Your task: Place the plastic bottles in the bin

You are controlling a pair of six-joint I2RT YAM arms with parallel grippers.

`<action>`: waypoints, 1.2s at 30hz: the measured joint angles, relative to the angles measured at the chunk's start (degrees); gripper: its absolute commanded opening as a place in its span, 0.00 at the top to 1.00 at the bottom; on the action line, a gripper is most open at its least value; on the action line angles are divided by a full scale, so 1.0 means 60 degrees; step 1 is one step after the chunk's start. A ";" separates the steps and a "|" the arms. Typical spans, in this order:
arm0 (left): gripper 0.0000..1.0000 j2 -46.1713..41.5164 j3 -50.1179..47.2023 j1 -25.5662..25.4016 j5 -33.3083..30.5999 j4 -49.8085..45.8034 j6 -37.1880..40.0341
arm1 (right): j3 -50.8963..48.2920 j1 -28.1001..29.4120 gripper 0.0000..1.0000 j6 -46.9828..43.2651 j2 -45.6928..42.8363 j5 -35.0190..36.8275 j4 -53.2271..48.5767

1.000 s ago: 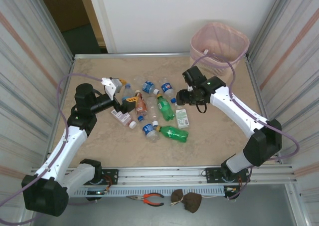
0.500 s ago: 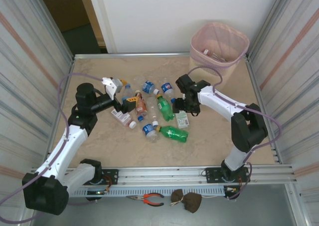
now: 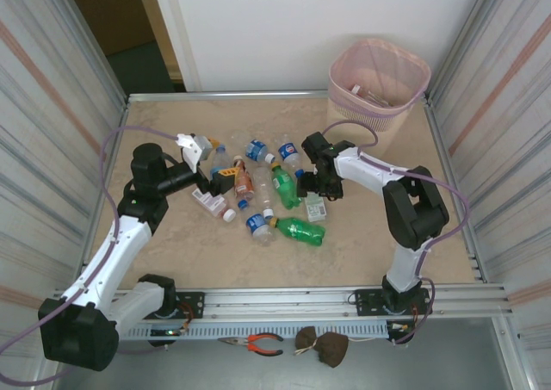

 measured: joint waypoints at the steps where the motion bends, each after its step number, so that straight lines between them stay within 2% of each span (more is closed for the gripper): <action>1: 0.01 0.0000 0.0000 0.0000 0.0000 0.0000 0.0000 | 0.0000 0.0000 0.19 0.0000 0.0033 0.0000 0.0029; 9: 0.01 0.0000 0.0000 0.0000 0.0000 -0.0007 0.0000 | 0.0004 0.0000 0.19 0.0000 0.0197 0.0058 0.0004; 22: 0.01 0.0000 0.0000 0.0000 0.0000 -0.0029 0.0000 | 0.0102 0.0135 0.23 -0.0007 0.0444 0.0874 -0.0532; 36: 0.01 0.0000 0.0000 0.0000 0.0004 -0.0029 0.0000 | 0.0208 0.0328 0.32 -0.0022 0.0532 0.1268 -0.0765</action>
